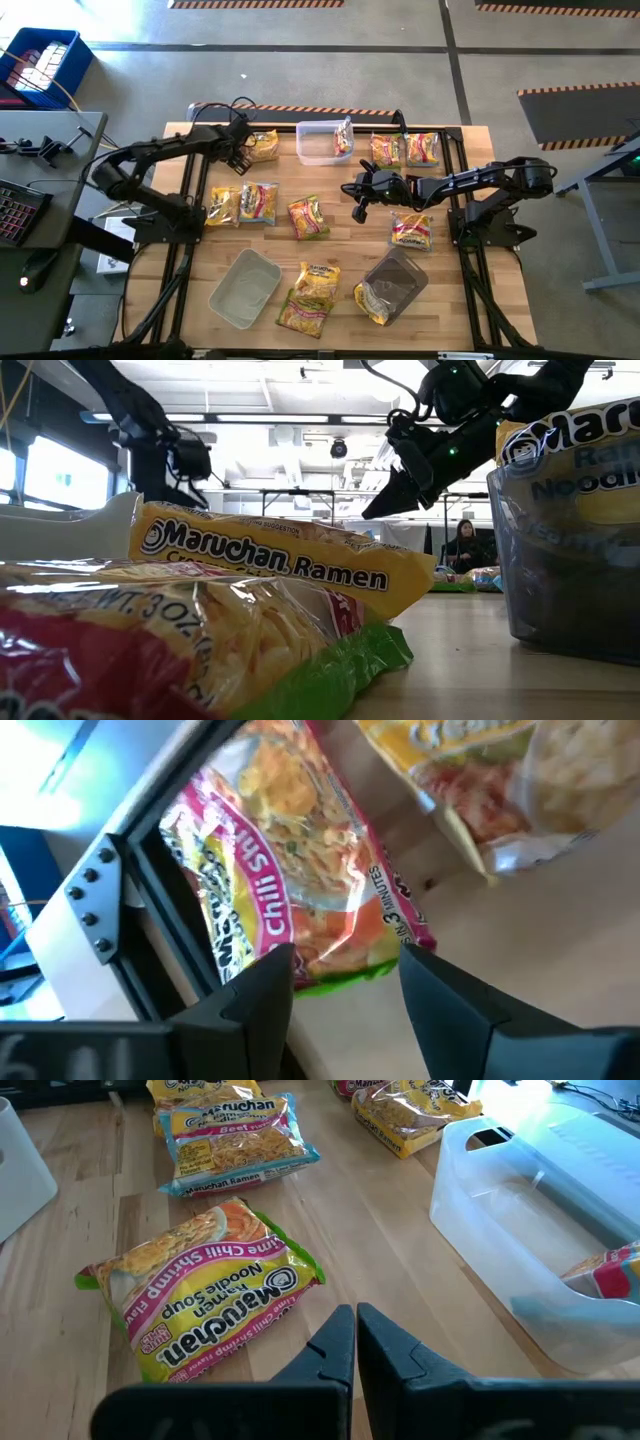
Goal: Sort Maruchan noodles
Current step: Put the green noodle pack into the gray bin
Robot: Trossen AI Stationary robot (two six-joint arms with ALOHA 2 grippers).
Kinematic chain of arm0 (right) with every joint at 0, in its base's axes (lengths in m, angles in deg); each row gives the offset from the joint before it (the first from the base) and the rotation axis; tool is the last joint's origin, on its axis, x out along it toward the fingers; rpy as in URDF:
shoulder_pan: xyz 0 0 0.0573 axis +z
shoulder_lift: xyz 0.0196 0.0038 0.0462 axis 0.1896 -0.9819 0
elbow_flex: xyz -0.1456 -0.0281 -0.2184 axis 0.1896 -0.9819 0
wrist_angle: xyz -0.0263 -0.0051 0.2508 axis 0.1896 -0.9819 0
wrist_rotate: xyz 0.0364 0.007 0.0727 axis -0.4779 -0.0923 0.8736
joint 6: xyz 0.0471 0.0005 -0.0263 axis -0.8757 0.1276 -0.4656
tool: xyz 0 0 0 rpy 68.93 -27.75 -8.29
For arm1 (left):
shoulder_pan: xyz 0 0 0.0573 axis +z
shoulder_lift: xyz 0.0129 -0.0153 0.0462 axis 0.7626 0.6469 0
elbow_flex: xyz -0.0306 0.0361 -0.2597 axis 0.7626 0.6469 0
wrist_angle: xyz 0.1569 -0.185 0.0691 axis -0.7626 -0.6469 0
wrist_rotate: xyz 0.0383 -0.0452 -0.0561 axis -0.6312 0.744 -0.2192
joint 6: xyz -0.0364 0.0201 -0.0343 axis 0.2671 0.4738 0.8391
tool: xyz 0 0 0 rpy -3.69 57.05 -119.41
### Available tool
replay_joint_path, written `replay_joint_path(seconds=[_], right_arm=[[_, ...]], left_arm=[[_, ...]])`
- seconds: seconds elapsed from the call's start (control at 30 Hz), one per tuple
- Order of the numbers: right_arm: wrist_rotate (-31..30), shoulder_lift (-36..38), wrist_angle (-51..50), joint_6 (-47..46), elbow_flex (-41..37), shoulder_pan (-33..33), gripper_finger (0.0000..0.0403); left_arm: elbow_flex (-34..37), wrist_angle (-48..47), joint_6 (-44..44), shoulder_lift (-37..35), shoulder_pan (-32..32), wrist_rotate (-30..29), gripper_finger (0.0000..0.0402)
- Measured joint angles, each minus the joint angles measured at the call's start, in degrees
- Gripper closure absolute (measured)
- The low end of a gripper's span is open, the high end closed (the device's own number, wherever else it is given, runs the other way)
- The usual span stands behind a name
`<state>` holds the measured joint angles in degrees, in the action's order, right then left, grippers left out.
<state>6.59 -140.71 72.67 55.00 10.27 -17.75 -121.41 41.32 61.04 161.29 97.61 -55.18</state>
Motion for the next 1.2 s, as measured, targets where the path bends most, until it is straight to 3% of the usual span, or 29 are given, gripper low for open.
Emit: replay_joint_path(seconds=[0.47, 0.6, 0.83, 1.2], right_arm=[[0.0, 0.0, 0.0, 0.0, 0.0, 0.0, 0.0403], [0.0, 0.0, 0.0, 0.0, 0.0, 0.0, 0.0403], [0.0, 0.0, 0.0, 0.0, 0.0, 0.0, 0.0403], [0.0, 0.0, -0.1, 0.0, 0.0, 0.0, 0.0403]], left_arm=[[-0.4, 6.5, -2.0, 7.8, -0.6, -0.3, 0.0232], [-0.6, 6.1, -2.2, 8.9, -0.6, -0.6, 0.0270], [-0.6, 3.8, -6.1, 8.2, -0.7, -0.6, 0.0384], [-3.7, -8.5, -5.6, -2.7, -0.7, 6.2, 0.0399]])
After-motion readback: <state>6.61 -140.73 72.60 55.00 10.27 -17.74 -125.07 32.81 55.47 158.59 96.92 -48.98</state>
